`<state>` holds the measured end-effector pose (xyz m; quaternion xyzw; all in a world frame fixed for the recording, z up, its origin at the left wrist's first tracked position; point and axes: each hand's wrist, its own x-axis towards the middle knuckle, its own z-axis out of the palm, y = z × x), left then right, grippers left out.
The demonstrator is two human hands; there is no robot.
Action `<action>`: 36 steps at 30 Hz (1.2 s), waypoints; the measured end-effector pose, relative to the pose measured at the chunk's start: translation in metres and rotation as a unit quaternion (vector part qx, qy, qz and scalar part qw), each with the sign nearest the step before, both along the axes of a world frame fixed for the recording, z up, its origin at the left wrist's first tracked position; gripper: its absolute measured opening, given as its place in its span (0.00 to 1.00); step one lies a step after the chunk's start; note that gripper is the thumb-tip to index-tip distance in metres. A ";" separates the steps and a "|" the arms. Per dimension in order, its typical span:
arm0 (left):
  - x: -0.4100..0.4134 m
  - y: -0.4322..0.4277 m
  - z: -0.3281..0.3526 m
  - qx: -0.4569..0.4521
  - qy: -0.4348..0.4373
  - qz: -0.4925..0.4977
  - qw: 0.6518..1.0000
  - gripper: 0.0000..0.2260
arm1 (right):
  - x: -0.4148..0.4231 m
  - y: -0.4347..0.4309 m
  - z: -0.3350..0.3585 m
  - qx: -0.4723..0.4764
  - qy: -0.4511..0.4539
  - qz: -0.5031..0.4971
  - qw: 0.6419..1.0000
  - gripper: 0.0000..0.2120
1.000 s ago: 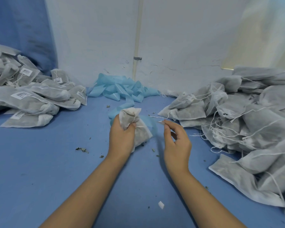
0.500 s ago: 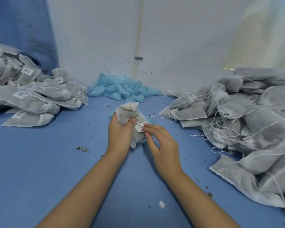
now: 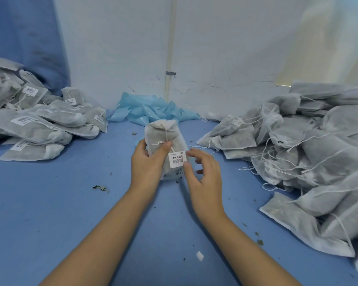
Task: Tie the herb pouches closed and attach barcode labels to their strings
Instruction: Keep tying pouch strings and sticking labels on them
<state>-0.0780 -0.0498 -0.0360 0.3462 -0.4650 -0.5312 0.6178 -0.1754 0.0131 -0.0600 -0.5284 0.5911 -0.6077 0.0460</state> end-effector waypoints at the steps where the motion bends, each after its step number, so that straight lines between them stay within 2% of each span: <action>1: -0.002 0.001 0.000 0.002 -0.003 -0.014 1.000 0.06 | 0.004 -0.001 0.002 0.001 -0.094 0.014 0.995 0.09; 3: -0.004 0.003 0.001 0.004 -0.016 -0.041 0.999 0.05 | 0.014 -0.005 0.003 0.020 -0.280 0.060 0.958 0.07; 5: -0.005 0.004 0.000 0.013 -0.020 -0.069 0.997 0.05 | 0.020 -0.006 0.002 0.036 -0.364 0.092 0.926 0.02; 9: -0.002 0.004 -0.003 0.034 0.008 -0.131 0.991 0.10 | 0.012 -0.008 0.003 0.031 -0.374 0.083 0.923 0.05; 12: -0.002 0.006 -0.006 0.009 -0.039 -0.143 0.989 0.12 | 0.002 -0.007 0.004 0.040 -0.407 0.094 0.908 0.03; 15: -0.003 0.005 -0.008 -0.007 -0.074 -0.129 0.989 0.10 | -0.002 -0.008 0.004 0.048 -0.461 0.138 0.875 0.02; 17: -0.002 0.005 -0.009 -0.011 -0.079 -0.114 0.990 0.07 | -0.004 -0.009 0.004 0.056 -0.471 0.151 0.867 0.03; 23: 0.002 -0.001 -0.008 0.040 -0.039 -0.144 0.988 0.06 | -0.010 -0.009 0.006 0.065 -0.483 0.211 0.847 0.04; 27: 0.002 0.003 -0.008 0.019 -0.113 -0.168 0.979 0.11 | -0.016 -0.010 0.006 0.050 -0.484 0.200 0.851 0.06; 31: 0.001 0.009 -0.006 0.045 -0.110 -0.194 0.974 0.10 | -0.017 -0.013 0.003 0.044 -0.467 0.173 0.866 0.07; 32: 0.001 0.010 -0.003 0.049 -0.080 -0.177 0.980 0.09 | -0.017 -0.014 0.002 0.048 -0.468 0.168 0.866 0.07; 34: 0.002 0.004 0.006 0.073 0.083 -0.155 0.982 0.03 | -0.019 -0.016 0.001 0.059 -0.481 0.168 0.858 0.10; 35: 0.004 0.000 0.012 0.082 0.187 -0.159 0.966 0.04 | -0.020 -0.016 0.001 0.062 -0.492 0.171 0.852 0.11; 36: 0.009 -0.005 0.016 0.085 0.279 -0.165 0.942 0.09 | -0.021 -0.016 0.001 0.063 -0.505 0.174 0.843 0.10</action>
